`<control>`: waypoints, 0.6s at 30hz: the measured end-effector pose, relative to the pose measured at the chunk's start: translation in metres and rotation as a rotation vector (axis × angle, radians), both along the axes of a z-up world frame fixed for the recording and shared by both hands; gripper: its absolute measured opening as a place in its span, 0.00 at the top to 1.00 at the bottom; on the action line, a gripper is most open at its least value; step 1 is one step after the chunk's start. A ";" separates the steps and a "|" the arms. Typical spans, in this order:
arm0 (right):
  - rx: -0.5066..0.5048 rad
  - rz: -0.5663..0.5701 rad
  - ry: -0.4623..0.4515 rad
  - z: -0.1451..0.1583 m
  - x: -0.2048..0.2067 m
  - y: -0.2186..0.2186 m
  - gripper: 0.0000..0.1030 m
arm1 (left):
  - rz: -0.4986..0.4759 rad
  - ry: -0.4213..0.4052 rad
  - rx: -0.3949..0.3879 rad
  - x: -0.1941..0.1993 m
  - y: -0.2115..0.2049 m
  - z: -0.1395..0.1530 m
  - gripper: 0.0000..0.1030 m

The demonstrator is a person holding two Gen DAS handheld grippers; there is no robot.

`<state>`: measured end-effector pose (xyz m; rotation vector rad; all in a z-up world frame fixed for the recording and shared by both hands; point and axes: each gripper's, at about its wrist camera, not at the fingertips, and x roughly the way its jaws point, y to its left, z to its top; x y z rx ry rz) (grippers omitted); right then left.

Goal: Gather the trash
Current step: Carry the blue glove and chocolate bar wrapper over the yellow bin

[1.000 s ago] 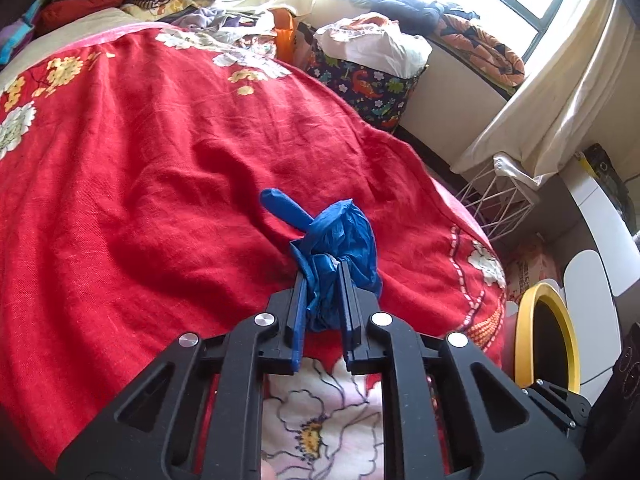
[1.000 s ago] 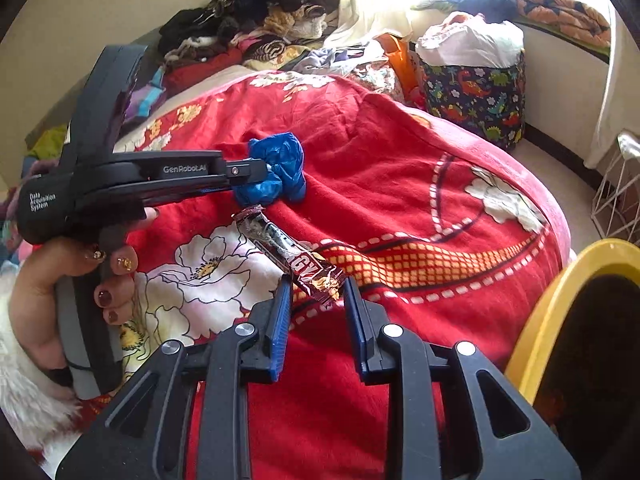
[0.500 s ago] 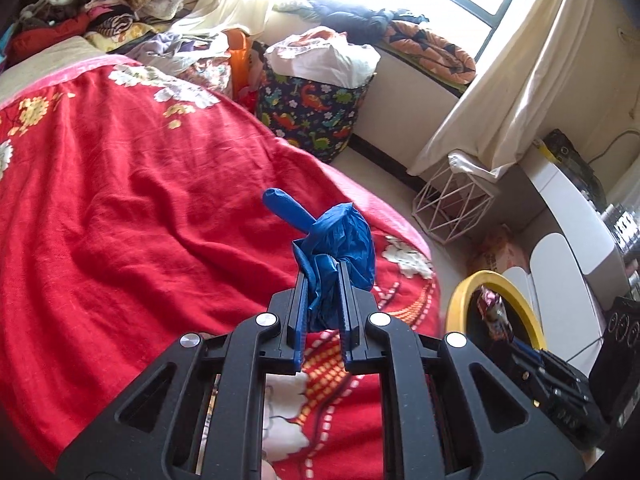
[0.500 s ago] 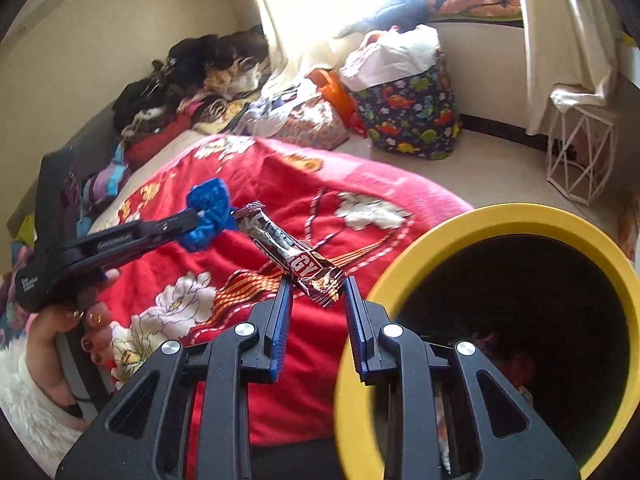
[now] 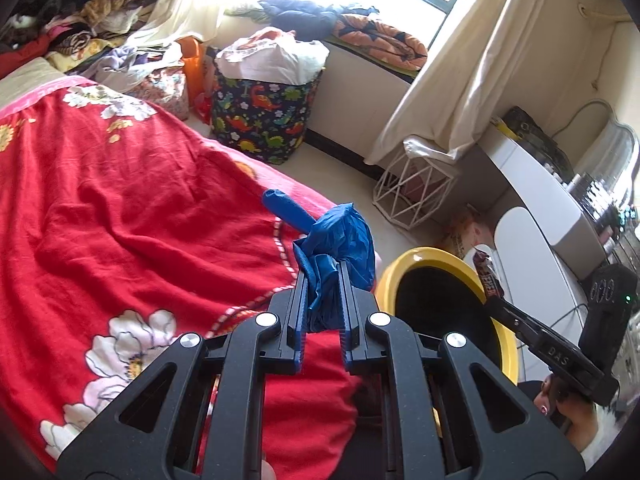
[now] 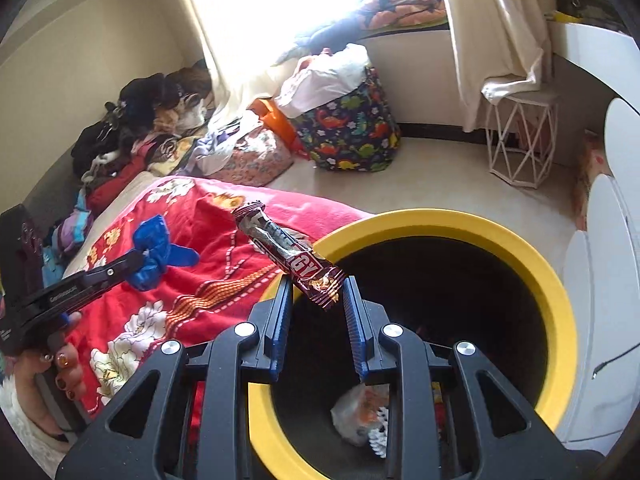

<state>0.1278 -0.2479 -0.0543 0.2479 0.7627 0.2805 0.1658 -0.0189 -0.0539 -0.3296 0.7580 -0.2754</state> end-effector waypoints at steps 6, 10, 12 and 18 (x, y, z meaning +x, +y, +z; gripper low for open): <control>0.005 -0.061 0.037 -0.005 -0.005 -0.022 0.76 | -0.073 -0.009 0.011 -0.006 -0.031 0.003 0.92; 0.019 -0.093 0.057 -0.009 -0.008 -0.033 0.75 | -0.111 -0.009 0.023 -0.009 -0.048 0.001 0.92; 0.026 -0.104 0.059 -0.009 -0.007 -0.038 0.75 | -0.128 -0.008 0.028 -0.010 -0.055 0.001 0.92; 0.039 -0.132 0.061 -0.009 -0.010 -0.045 0.73 | -0.181 -0.007 0.048 -0.015 -0.079 -0.001 0.92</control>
